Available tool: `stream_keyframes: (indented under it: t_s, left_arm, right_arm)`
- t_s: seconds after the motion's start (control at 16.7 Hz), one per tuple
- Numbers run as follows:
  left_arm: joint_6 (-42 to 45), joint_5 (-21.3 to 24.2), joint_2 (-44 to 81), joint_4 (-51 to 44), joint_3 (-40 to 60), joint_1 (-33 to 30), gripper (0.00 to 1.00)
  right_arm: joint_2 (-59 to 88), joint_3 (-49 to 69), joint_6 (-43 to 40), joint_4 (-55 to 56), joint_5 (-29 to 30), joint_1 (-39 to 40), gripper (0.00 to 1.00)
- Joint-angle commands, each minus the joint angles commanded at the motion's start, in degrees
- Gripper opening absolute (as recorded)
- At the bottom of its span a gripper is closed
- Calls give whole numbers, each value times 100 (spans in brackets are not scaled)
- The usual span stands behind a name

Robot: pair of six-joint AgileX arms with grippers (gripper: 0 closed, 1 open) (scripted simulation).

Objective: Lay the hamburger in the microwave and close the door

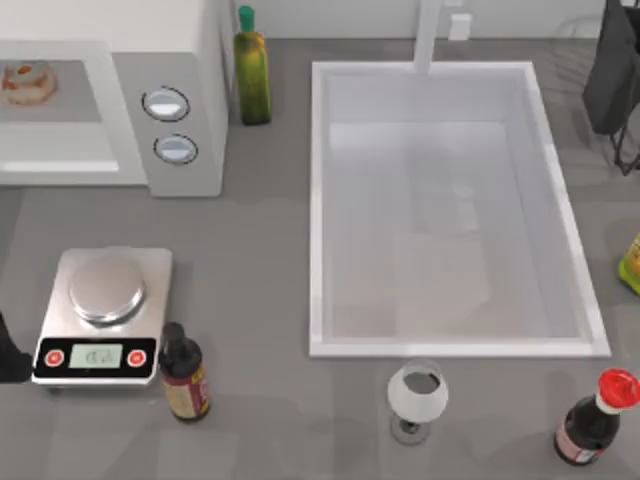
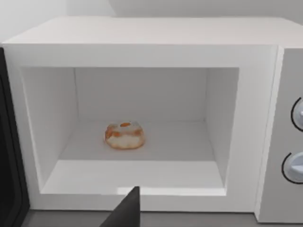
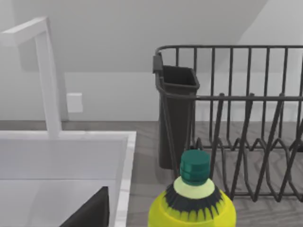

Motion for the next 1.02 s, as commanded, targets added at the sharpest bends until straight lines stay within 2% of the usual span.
stream_keyframes:
  t_s: [0.48, 1.02]
  left_arm:
    - [0, 0, 0, 0, 0, 0, 2]
    - [0, 1, 2, 1, 2, 1, 0]
  right_arm:
    - [0, 0, 0, 0, 0, 0, 100]
    - [0, 0, 0, 0, 0, 0, 100]
